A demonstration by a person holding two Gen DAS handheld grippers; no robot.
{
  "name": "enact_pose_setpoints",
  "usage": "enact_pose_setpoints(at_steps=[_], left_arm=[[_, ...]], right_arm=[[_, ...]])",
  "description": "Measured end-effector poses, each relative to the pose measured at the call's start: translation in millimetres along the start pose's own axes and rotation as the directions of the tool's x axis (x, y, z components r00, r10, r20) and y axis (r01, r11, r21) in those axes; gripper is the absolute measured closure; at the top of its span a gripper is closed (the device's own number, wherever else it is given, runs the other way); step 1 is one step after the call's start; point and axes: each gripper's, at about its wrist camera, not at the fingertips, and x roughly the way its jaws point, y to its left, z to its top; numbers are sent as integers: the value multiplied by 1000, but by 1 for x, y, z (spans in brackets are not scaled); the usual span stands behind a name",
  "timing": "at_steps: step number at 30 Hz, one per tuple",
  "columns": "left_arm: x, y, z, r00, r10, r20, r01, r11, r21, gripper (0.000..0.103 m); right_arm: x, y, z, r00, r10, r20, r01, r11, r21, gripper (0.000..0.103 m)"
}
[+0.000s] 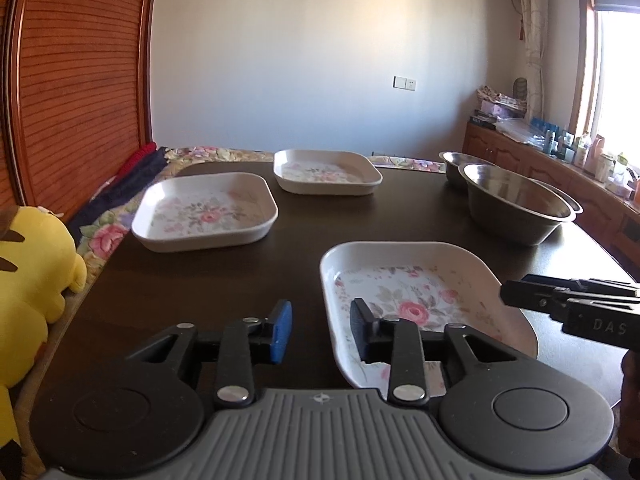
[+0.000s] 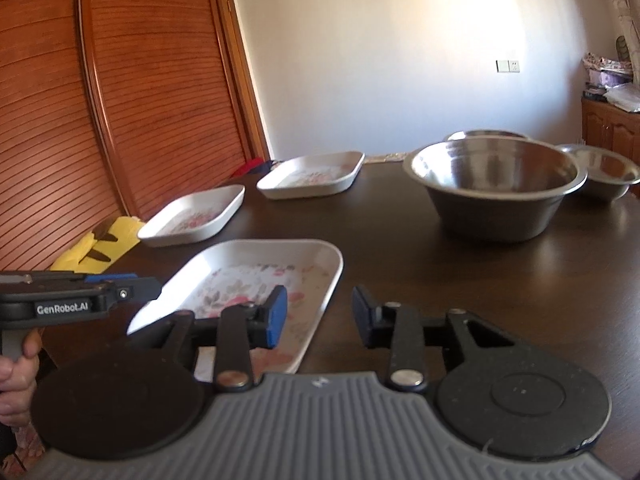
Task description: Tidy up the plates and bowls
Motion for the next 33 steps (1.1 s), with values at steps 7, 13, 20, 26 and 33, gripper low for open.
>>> enact_pose_setpoints(at_steps=[7,13,20,26,33], left_arm=[[-1,4,3,1000,16,1,-16,1000,5,62],[-5,11,8,1000,30,8,-30,999,11,57],[-2,28,14,999,37,14,-37,999,14,49],[4,52,21,998,58,14,-59,998,35,46],[21,88,40,995,103,15,-103,991,83,45]], right_arm=[[-5,1,10,1000,9,23,-9,1000,-11,60],[-4,10,23,999,33,31,-32,998,-51,58],[10,23,45,997,75,10,-73,991,-112,58],[37,40,60,991,126,-48,-132,980,-146,58],[69,57,78,979,175,-109,-192,965,-176,58]])
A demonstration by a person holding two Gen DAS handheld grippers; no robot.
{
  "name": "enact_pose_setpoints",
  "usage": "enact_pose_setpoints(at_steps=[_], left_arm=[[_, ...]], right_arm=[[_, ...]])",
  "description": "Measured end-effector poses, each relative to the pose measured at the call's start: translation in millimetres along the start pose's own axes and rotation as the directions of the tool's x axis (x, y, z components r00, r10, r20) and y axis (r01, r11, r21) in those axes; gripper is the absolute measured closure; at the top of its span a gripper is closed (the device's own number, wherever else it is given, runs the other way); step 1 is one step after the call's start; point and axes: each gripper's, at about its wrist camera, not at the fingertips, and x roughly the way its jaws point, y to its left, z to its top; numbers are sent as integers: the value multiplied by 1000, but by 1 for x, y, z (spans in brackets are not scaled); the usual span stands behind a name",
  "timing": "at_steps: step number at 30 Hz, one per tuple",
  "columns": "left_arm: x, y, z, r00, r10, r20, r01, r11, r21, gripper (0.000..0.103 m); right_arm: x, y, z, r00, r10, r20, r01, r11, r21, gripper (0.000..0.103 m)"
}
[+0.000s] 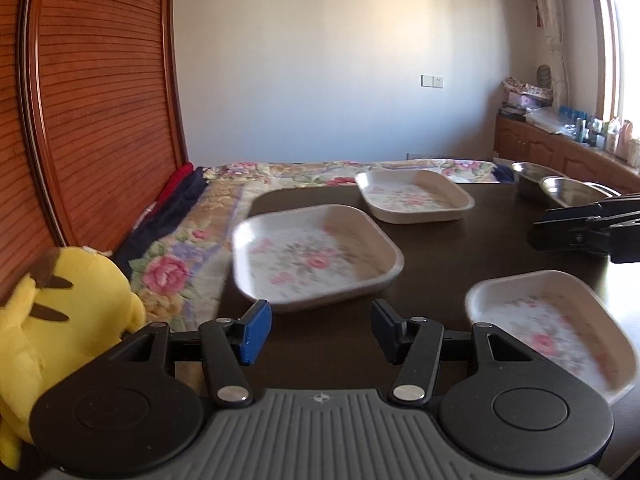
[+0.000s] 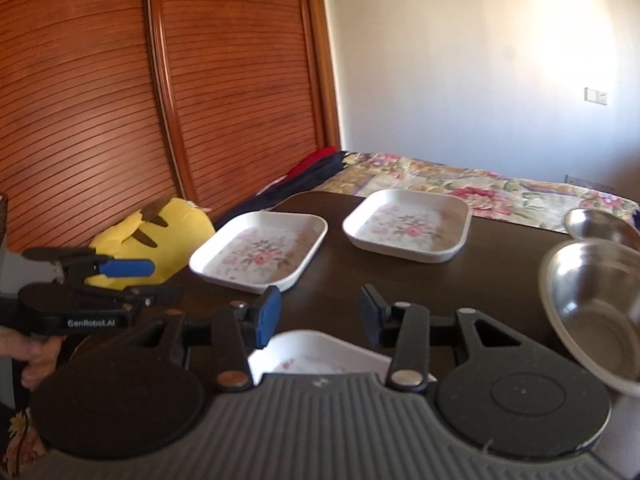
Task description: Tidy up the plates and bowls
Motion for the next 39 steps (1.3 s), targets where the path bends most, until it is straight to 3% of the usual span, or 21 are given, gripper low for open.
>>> enact_pose_setpoints(at_steps=[15,21,24,26,39], left_arm=[[64,68,32,1000,-1,-18,0,996,-84,46],[85,77,34,998,-37,-50,32,994,-102,67],[91,80,35,998,-41,-54,35,994,-99,68],[94,81,35,997,-44,-57,38,994,-99,70],[104,80,27,993,-66,-94,55,992,-111,83]], right_arm=[[84,1,44,989,57,-138,-59,998,-8,58],[110,5,45,982,63,-177,-60,998,22,62],[120,7,43,979,51,-198,-46,999,26,67],[124,6,43,977,53,-206,-47,998,31,76],[141,4,43,966,55,-254,-43,998,51,84]])
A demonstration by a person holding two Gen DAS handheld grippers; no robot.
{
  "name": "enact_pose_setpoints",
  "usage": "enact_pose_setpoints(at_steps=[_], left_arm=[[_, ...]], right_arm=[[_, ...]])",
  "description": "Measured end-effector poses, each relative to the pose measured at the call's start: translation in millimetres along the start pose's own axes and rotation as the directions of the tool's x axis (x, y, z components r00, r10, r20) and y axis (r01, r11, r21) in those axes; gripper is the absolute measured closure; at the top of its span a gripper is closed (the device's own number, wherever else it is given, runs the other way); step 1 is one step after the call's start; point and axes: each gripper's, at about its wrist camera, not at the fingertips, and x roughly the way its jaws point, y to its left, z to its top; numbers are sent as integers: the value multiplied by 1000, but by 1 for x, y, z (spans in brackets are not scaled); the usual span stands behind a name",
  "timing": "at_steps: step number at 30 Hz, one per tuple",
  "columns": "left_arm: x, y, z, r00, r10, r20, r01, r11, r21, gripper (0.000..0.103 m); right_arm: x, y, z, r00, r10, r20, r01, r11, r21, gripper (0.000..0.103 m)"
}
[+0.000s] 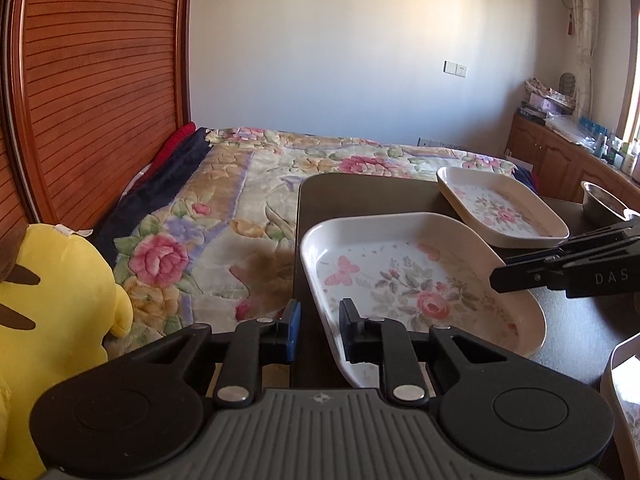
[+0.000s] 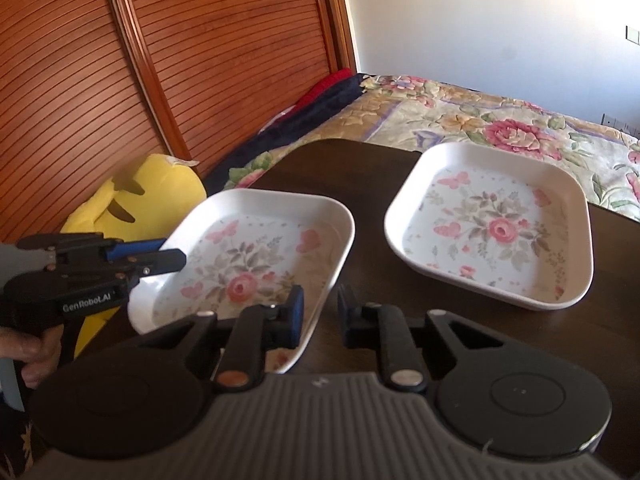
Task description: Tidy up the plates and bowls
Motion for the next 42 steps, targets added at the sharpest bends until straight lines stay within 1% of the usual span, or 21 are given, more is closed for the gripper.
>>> enact_pose_setpoints(at_steps=[1,2,16,20,23,31,42], left_arm=[[0,0,0,1000,0,-1,0,1000,-1,83],[0,0,0,1000,-1,-3,1,1000,-1,84],[0,-5,-1,1000,-6,-6,6,1000,9,86],[-1,-4,0,1000,-8,-18,8,1000,-4,87],[-4,-7,0,1000,6,-20,-6,1000,9,87],[-17,-19,7,1000,3,-1,-3,999,35,87],[-39,-49,15,1000,-8,26,6,998,70,87]], right_arm=[[1,0,0,1000,1,-2,-1,1000,1,85],[1,1,0,1000,-1,-3,1,1000,0,90],[8,1,-1,999,8,-32,-8,1000,6,90],[7,-1,-1,999,18,-34,-18,1000,18,91],[3,-2,-1,999,32,-20,-32,999,18,91],[-11,-8,-4,1000,31,-7,-31,999,27,91],[-51,-18,-6,999,10,41,-11,1000,21,91]])
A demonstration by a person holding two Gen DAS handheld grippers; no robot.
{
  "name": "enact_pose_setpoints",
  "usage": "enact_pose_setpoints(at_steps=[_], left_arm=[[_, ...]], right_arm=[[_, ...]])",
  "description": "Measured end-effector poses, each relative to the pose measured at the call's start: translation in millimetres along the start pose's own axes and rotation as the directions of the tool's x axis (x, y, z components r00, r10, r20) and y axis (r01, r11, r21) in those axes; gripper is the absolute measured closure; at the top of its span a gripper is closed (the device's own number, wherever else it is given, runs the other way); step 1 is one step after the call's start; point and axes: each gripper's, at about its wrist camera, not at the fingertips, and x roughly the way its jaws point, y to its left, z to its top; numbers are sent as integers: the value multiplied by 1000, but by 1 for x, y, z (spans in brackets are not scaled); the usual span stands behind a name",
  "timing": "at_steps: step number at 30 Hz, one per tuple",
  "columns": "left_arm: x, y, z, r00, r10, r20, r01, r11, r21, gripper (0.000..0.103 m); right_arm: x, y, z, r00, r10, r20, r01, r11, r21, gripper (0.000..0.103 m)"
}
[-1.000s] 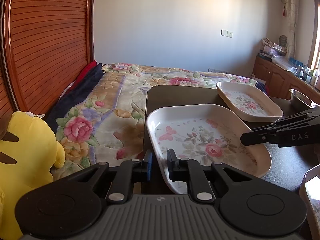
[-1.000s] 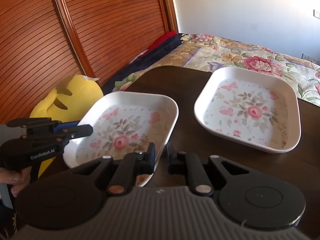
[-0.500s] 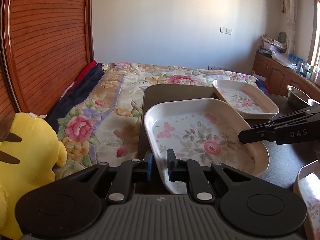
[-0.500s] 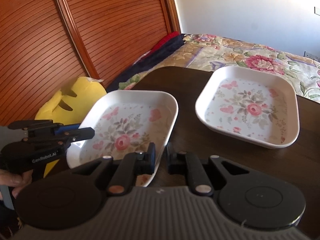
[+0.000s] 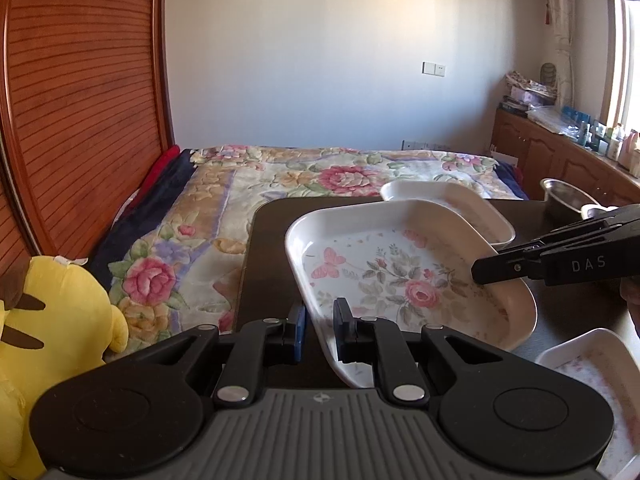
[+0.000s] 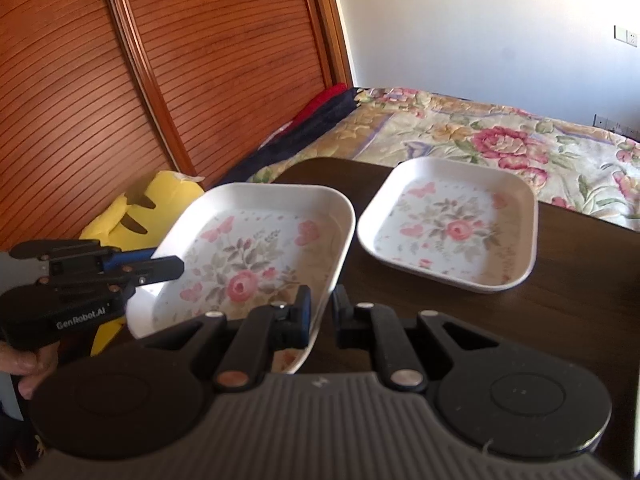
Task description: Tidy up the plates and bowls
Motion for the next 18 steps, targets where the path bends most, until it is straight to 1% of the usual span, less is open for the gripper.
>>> enact_pose_setpoints(at_steps=[7,18], left_arm=[[-18,-26,6,1000,-13,26,12,1000,28,87],[-40,-67,3,998,-45,43,42,997,67,87]], right_arm=[[-31,-8,-5,999,-14,33,13,1000,1,91],[-70,-20,-20,997,-38,67,38,999,15,91]])
